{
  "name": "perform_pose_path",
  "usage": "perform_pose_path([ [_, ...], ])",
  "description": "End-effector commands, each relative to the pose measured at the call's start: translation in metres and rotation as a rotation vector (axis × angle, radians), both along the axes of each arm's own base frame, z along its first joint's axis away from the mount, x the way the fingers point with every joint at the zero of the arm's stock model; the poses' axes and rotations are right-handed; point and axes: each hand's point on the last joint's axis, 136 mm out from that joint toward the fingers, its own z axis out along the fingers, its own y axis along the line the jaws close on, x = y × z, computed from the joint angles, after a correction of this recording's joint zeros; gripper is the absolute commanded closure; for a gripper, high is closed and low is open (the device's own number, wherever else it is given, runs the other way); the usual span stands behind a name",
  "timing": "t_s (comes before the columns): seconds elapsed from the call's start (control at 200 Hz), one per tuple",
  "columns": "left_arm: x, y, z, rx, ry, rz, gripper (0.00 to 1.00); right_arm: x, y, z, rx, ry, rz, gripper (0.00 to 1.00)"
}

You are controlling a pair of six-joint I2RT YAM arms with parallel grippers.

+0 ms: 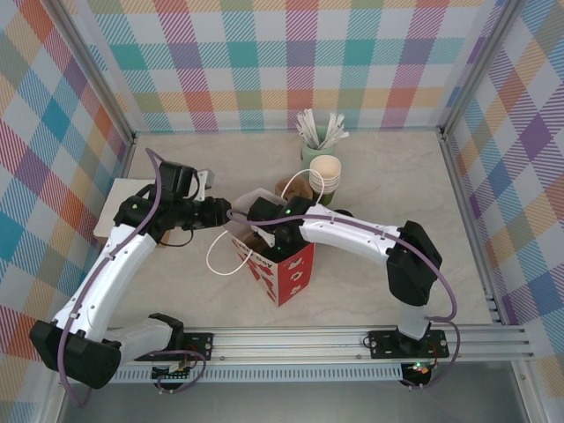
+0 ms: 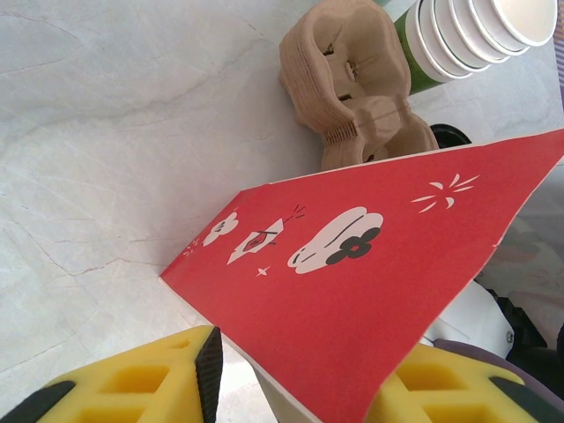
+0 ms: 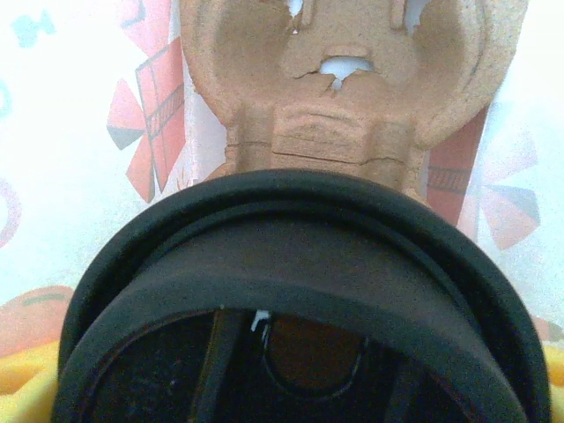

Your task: Pack the takeout coffee

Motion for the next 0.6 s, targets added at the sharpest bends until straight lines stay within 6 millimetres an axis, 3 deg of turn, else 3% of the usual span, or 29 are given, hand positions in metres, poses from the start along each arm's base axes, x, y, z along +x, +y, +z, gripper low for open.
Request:
perform_pose_path([
  [0.0,0.0038,0.0044,-0.0057,0.014,0.012,0.020,0.59,-0.0198,-0.0093,-0.0216,-0.050,0.099,0.032,0.13],
  [0.595,0.0026,0.0050,-0.0038,0.014,0.005,0.018,0.58,-0.0193,-0.0055,-0.0162,-0.035,0.101,0.027,0.14],
])
